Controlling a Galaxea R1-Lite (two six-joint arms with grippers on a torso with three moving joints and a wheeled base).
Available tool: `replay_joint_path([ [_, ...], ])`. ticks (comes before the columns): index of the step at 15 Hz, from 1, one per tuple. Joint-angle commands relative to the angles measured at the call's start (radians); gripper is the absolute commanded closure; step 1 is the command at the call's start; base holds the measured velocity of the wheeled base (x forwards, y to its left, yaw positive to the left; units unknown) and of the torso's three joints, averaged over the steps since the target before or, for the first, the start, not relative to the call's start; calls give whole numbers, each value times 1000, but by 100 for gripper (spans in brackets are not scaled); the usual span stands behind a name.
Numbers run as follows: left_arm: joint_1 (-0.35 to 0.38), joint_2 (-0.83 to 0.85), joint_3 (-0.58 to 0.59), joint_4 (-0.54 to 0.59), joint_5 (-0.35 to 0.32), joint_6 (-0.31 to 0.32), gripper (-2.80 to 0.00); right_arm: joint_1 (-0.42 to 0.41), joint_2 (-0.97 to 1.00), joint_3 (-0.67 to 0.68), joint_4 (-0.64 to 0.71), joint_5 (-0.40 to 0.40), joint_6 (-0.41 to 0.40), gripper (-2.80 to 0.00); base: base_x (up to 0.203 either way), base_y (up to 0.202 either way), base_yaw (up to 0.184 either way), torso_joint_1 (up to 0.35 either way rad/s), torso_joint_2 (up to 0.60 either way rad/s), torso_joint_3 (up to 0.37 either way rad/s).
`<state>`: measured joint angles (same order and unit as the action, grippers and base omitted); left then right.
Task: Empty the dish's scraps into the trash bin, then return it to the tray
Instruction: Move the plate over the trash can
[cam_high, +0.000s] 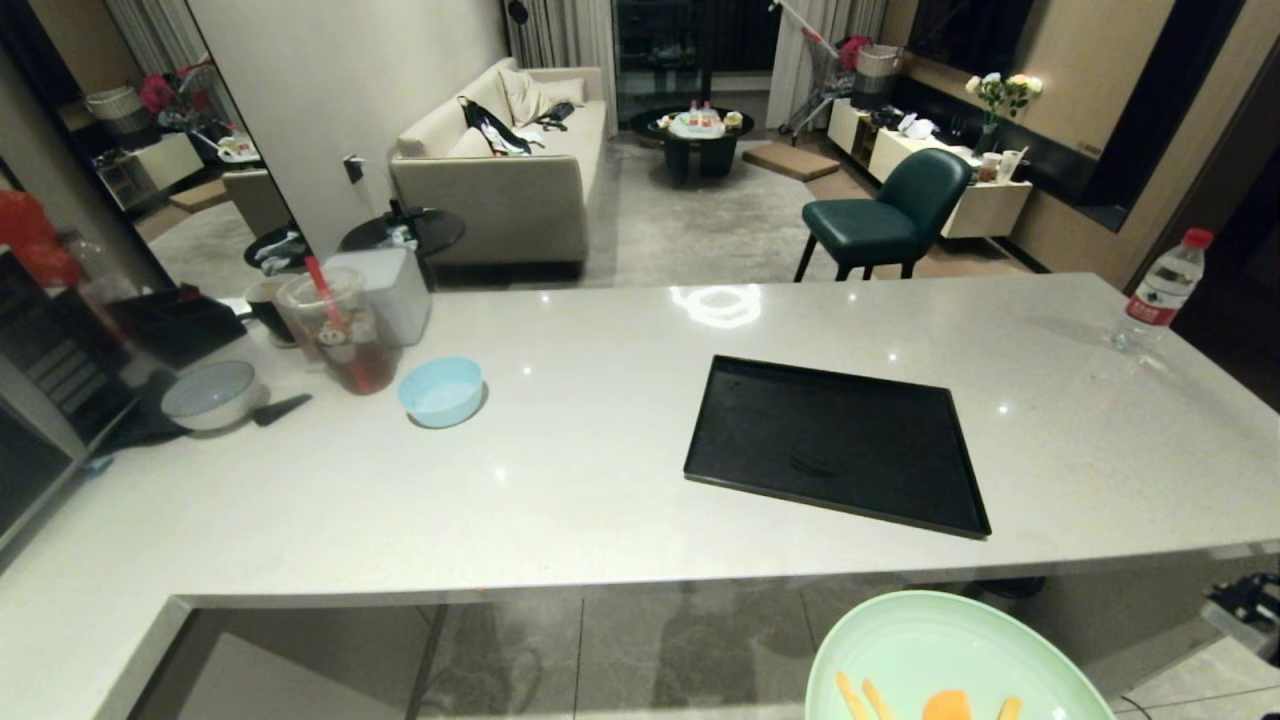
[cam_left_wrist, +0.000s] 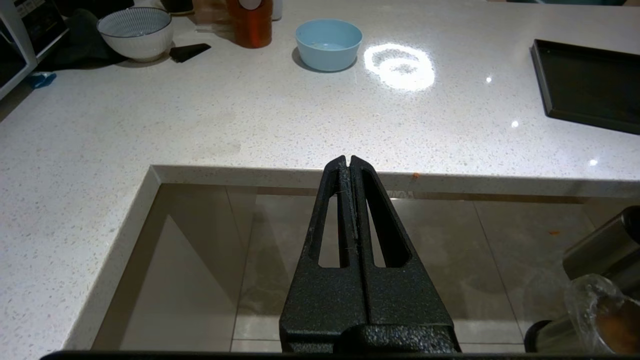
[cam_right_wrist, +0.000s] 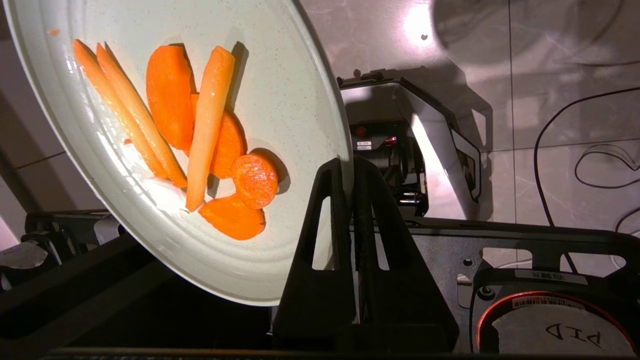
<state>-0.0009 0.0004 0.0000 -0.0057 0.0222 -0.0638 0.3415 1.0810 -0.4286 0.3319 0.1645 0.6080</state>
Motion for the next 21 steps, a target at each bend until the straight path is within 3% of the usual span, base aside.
replay_joint_path([
  [1,0,1,0,0,1,-1,0,-1,51,-34,3,1,6,0,0,0,0,0,0,0],
  [13,-1,1,0,0,1,-1,0,-2,123,-82,-2,1,42,0,0,0,0,0,0,0],
  [21,1,1,0,0,1,-1,0,-2,123,-79,-2,3,42,0,-186,0,0,-2,2,2],
])
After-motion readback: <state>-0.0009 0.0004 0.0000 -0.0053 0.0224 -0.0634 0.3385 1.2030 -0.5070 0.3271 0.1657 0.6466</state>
